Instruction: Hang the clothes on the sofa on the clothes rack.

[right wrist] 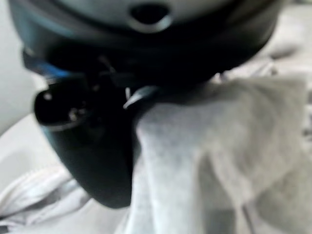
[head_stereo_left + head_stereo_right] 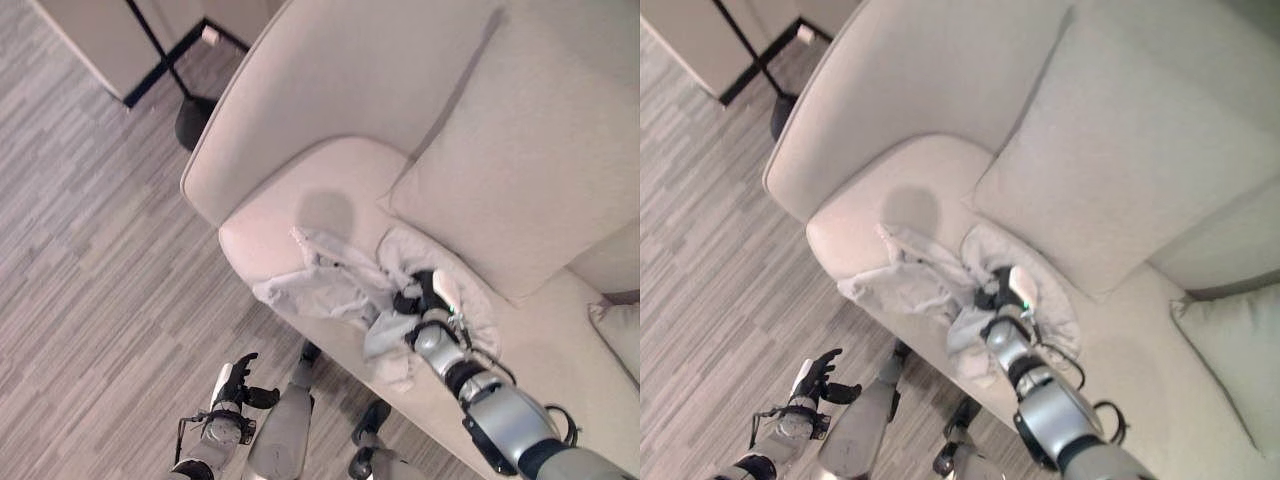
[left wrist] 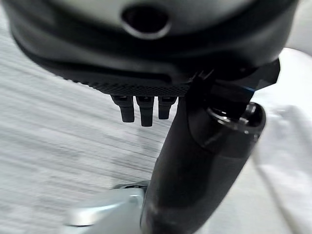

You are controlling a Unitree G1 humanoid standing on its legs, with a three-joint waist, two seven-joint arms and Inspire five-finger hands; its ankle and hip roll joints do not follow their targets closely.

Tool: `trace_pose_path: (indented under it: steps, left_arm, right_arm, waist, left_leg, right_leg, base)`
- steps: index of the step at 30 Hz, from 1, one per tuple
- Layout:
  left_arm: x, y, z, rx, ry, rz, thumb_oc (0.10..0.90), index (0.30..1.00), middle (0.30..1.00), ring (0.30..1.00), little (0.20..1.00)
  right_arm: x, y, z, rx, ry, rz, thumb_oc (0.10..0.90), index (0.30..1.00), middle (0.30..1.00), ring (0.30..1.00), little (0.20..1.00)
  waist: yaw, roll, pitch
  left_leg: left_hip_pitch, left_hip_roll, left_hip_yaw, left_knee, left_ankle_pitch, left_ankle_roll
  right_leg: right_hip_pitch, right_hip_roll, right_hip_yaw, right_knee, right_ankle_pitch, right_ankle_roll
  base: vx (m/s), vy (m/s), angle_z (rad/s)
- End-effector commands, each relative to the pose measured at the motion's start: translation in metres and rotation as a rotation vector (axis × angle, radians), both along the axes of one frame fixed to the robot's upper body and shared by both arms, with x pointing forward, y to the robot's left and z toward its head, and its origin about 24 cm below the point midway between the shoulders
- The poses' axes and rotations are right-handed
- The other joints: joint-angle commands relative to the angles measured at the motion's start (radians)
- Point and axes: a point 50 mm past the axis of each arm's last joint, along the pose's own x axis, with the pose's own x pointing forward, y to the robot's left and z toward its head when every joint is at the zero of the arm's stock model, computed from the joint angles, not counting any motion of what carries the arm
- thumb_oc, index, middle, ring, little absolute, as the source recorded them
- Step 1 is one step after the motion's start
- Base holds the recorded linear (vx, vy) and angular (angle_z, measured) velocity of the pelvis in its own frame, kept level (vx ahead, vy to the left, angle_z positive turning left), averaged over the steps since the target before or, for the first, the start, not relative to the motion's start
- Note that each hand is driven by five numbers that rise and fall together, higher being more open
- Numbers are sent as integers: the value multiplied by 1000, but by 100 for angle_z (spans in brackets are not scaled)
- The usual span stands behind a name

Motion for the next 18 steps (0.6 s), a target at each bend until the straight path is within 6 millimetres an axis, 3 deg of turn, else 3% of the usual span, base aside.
trace_pose_path:
  steps: [1,2,3,5,9,15,16,18]
  left_arm:
    - [-23,-3,-12,24,43,9,800,900,900,900,900]
    - [-25,-2,-13,17,44,18,800,900,900,900,900]
    - [-28,-2,-12,-4,35,43,800,900,900,900,900]
    - [-29,-2,-12,-17,26,51,800,900,900,900,900]
    - [-22,-2,-2,-58,-48,45,800,900,900,900,900]
    - [6,5,41,-63,-291,-11,800,900,900,900,900]
    - [6,5,41,-63,-291,-12,800,900,900,900,900]
    - [15,14,64,-29,-406,-24,800,900,900,900,900]
  right_arm:
    - [-11,-7,-5,10,-40,-10,400,300,300,300,300]
    - [-9,-9,2,20,-90,0,400,300,300,300,300]
    - [-2,-15,27,40,-231,17,400,300,300,300,300]
    - [-3,-21,38,41,-290,25,400,300,300,300,300]
    - [-3,-44,99,-1,-568,42,400,300,300,300,300]
    - [-8,-58,176,-130,-888,72,400,300,300,300,300]
    - [-8,-58,176,-130,-888,72,400,300,300,300,300]
    - [-11,-58,208,-174,-1022,76,400,300,300,300,300]
  waist:
    - [-21,-16,-52]
    - [-34,-16,-67]
    - [-60,-15,-97]
    - [-72,-13,-116]
    - [-101,0,-174]
    - [-103,15,-259]
    - [-103,15,-260]
    - [-99,17,-286]
  left_leg:
    - [13,86,54,5,-99,-45]
    - [29,91,62,-6,-94,-47]
    - [59,98,74,-21,-91,-48]
    - [73,102,81,-31,-89,-47]
    - [147,114,106,-48,-99,-49]
    - [228,125,122,-56,-115,-52]
    - [226,125,122,-57,-110,-51]
    - [242,126,125,-59,-113,-52]
  right_leg:
    - [-54,-52,38,57,-36,10]
    - [-42,-50,40,52,-37,10]
    - [-23,-48,44,47,-41,11]
    - [-15,-47,47,42,-42,12]
    - [36,-38,60,37,-57,11]
    - [105,-26,72,27,-78,8]
    - [103,-26,71,26,-74,8]
    - [117,-22,75,23,-79,7]
  base:
    - [71,-42,-22]
    - [68,-53,-29]
    - [68,-53,-36]
    - [72,-25,-26]
    - [88,-35,-26]
    - [63,-38,-7]
    - [42,-21,-5]
    - [32,-11,-5]
